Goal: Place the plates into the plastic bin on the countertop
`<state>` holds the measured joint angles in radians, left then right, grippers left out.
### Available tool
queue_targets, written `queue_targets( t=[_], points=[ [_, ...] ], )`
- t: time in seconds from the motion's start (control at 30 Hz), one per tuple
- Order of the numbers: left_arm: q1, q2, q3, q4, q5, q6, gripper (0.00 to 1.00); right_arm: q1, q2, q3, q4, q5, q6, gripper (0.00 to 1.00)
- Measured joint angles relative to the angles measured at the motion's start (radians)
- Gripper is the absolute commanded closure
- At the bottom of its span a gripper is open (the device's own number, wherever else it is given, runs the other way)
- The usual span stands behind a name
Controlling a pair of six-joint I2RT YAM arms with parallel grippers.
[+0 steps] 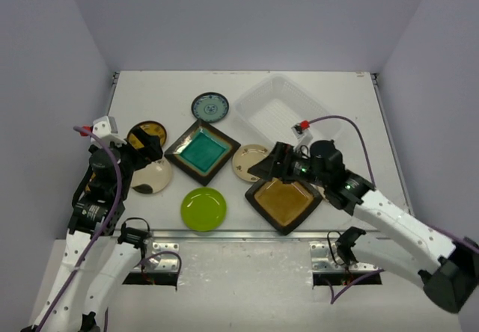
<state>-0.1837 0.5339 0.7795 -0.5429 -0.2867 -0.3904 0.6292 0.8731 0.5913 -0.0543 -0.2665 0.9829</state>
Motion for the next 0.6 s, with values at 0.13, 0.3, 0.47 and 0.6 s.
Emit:
queue_targets(
  t=[0.13,0.3,0.47,0.6],
  points=[
    [0.005,0.005,0.0,-0.001,-0.026,-0.003,0.0,0.209,0.249,0.065,0.135,0.219,0.076,0.01],
    [0.02,0.005,0.0,-0.002,-0.06,-0.011,0.0,0.382,0.528,0.141,0.203,0.448,0.191,0.01],
    [0.021,0.005,0.0,-0.002,-0.067,-0.011,0.0,0.409,0.687,0.213,0.248,0.63,0.344,0.01],
    [0.021,0.003,0.0,-0.003,-0.067,-0.011,0.0,0.403,0.805,0.29,0.248,0.726,0.436,0.01]
  ],
)
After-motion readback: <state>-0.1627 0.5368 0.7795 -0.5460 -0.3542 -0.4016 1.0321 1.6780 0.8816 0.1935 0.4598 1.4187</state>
